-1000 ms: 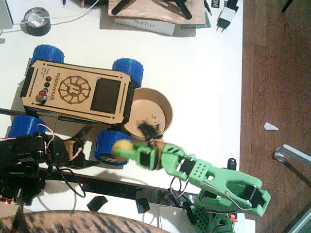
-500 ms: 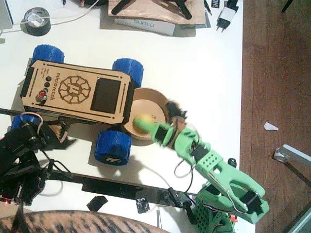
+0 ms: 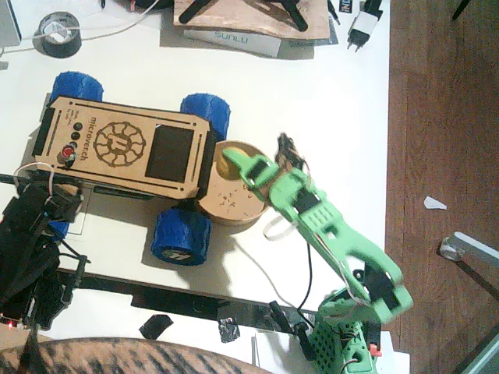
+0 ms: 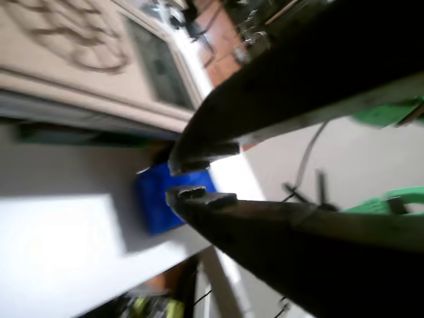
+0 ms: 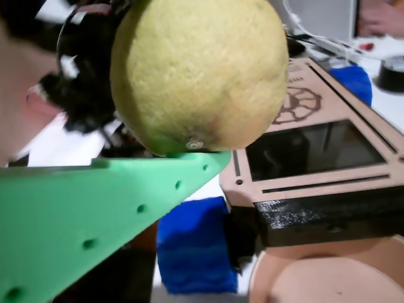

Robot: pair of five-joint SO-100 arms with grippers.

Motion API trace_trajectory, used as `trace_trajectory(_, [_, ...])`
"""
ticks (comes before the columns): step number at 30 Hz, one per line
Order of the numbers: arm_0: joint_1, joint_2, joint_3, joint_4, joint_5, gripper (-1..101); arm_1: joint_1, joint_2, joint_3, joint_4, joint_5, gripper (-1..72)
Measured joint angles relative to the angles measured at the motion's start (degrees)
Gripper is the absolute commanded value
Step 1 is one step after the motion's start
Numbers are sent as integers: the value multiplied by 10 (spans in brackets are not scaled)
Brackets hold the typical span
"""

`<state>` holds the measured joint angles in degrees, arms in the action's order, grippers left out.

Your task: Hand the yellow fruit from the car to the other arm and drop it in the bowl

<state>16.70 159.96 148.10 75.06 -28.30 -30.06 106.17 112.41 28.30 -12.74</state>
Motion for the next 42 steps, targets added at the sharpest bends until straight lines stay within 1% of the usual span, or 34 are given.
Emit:
trace_trajectory(3, [-35,26,62,-11,18,1,0,-69,-63,23,41,-1])
trace_trajectory(8, [-48,25,173,-91,21,0,5,-165,-160,69,114,-1])
trace_trajectory(10, [-51,25,206,-109,21,0,13,-201,-197,87,139,-2])
trace_trajectory(14, [-51,25,224,-126,21,0,35,-263,-250,109,171,-2])
trace_trajectory(21, [-51,-6,228,-136,21,0,70,-337,-317,148,207,-2])
trace_trajectory(27, [-51,-4,228,-136,21,0,91,-388,-358,184,220,-2])
trace_trajectory(34, [-51,4,228,-133,24,0,97,-441,-418,265,239,-2])
trace_trajectory(42, [-51,8,228,-133,24,0,101,-454,-428,276,240,-2])
